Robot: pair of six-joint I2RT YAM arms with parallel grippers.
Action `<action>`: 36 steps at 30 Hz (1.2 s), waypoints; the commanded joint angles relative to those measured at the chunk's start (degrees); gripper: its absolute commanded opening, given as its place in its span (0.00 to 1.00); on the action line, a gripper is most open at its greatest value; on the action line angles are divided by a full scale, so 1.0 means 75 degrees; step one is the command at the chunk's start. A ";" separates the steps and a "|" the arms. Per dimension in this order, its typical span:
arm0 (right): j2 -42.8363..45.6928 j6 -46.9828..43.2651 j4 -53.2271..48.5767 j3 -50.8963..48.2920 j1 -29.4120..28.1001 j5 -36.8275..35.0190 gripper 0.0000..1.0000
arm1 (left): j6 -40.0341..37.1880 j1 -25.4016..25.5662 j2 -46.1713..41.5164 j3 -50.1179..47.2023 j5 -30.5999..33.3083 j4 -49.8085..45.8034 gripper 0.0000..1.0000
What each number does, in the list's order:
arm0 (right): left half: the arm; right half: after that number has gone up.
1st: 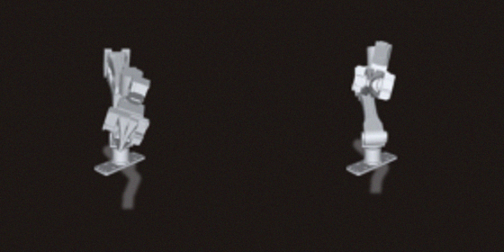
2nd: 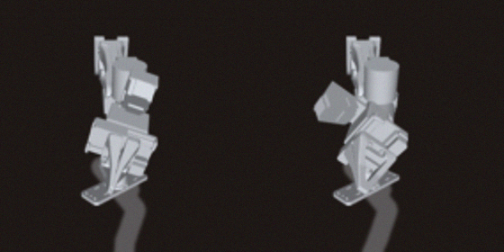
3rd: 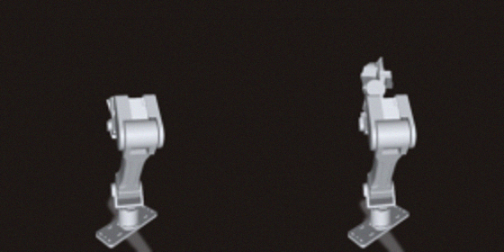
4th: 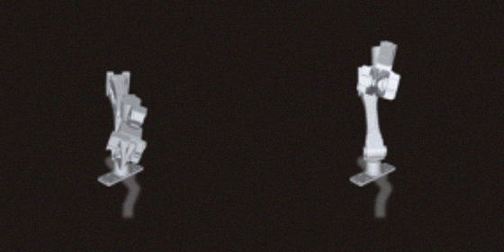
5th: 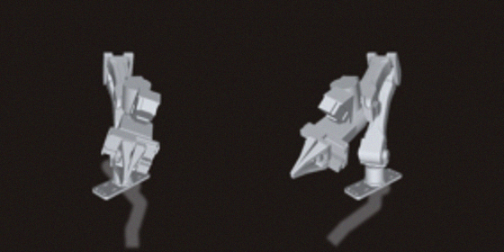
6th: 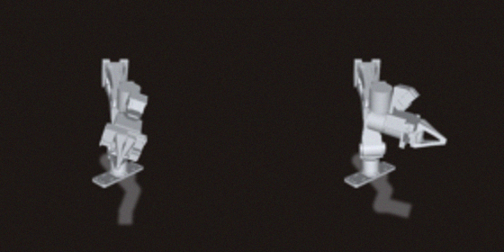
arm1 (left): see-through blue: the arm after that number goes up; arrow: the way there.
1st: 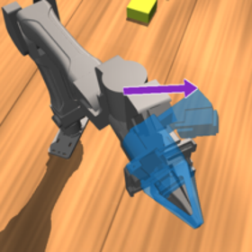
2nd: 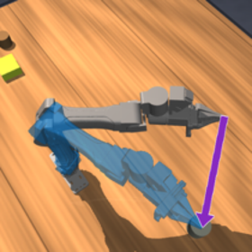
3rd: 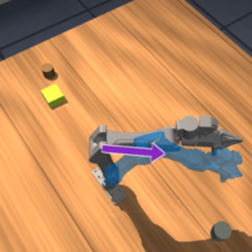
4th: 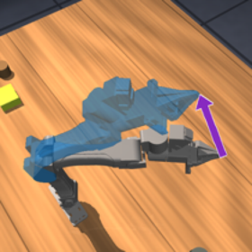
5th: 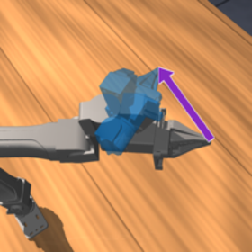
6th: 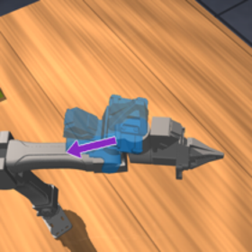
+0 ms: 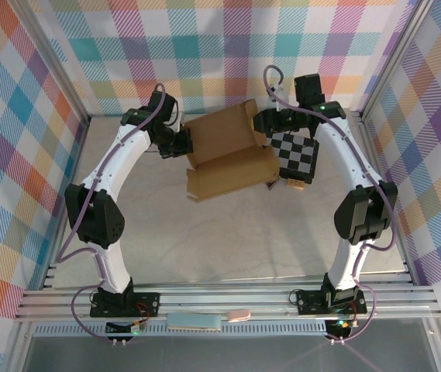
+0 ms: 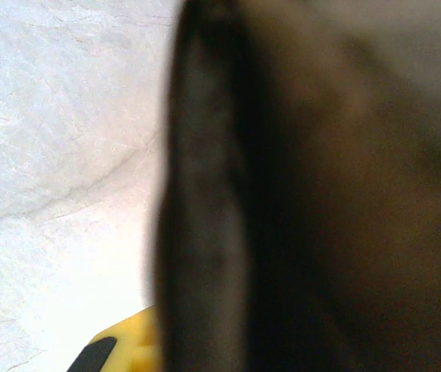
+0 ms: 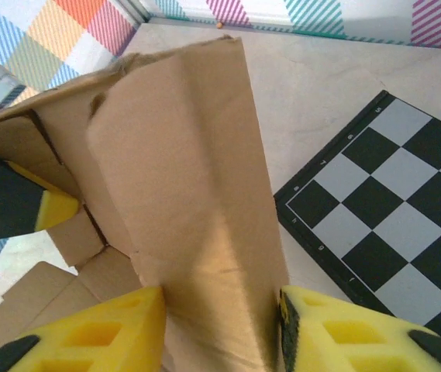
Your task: Fold the paper box
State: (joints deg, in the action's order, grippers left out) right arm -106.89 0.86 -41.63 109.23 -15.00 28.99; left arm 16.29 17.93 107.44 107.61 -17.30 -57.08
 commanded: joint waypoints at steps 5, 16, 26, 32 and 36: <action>0.0052 -0.0380 -0.0144 0.0111 -0.0512 -0.0893 0.36 | -0.0231 0.0205 -0.0260 0.0264 -0.0178 -0.0100 0.00; 0.0027 -0.0659 -0.0192 0.0065 -0.0999 -0.2905 0.38 | -0.0335 0.0289 -0.0397 0.0224 -0.0069 -0.0161 0.00; -0.0470 -0.0806 -0.0451 0.0558 -0.1433 -0.3860 0.24 | -0.0392 0.0420 -0.0403 0.0241 0.0071 -0.0235 0.00; -0.0619 -0.0806 -0.0464 0.0573 -0.1807 -0.5218 0.00 | -0.0371 0.0491 -0.0403 0.0241 0.0184 -0.0253 0.00; -0.0578 -0.0761 -0.0333 0.0492 -0.1700 -0.4861 0.08 | -0.0424 0.0492 -0.0413 0.0237 0.0206 -0.0308 0.00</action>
State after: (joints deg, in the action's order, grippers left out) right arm -110.87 -4.34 -44.73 112.29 -27.20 -8.99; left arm 15.29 19.81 107.42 107.63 -12.58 -60.03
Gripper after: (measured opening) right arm 0.074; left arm 0.072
